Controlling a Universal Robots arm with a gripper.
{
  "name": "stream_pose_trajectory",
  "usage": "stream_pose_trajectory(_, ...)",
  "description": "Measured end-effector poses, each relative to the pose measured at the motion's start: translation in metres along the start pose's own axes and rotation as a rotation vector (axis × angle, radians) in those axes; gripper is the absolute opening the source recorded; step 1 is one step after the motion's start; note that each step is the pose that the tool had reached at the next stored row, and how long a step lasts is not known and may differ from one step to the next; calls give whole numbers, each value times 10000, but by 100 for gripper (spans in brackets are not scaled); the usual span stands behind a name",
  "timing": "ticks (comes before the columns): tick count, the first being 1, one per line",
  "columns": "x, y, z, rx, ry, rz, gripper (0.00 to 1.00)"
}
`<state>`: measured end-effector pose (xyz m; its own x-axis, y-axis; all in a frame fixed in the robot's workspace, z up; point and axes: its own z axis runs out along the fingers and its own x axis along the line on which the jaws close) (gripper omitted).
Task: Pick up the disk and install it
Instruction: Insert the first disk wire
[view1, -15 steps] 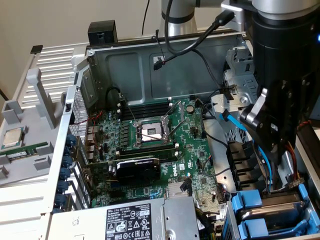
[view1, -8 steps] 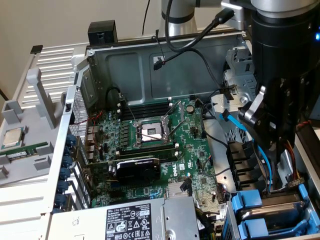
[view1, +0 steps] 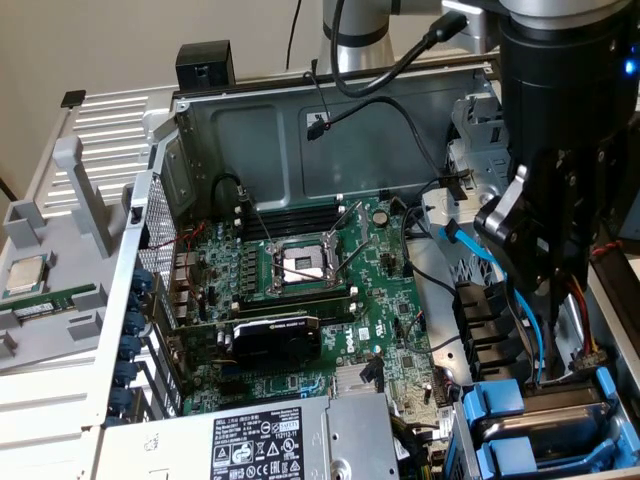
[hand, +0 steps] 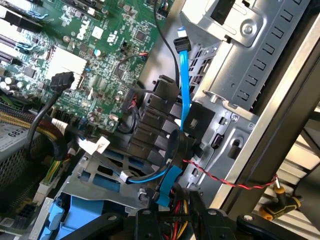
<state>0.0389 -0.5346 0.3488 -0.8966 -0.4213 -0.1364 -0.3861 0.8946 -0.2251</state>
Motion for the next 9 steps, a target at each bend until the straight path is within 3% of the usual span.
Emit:
stream_pose_trajectory(6, -20, 44, -6, 144, 63, 19, 35)
stream_pose_trajectory(8, -26, 57, -7, 256, 109, -4, 35)
stream_pose_trajectory(9, -28, 61, -7, 346, 145, -21, 35)
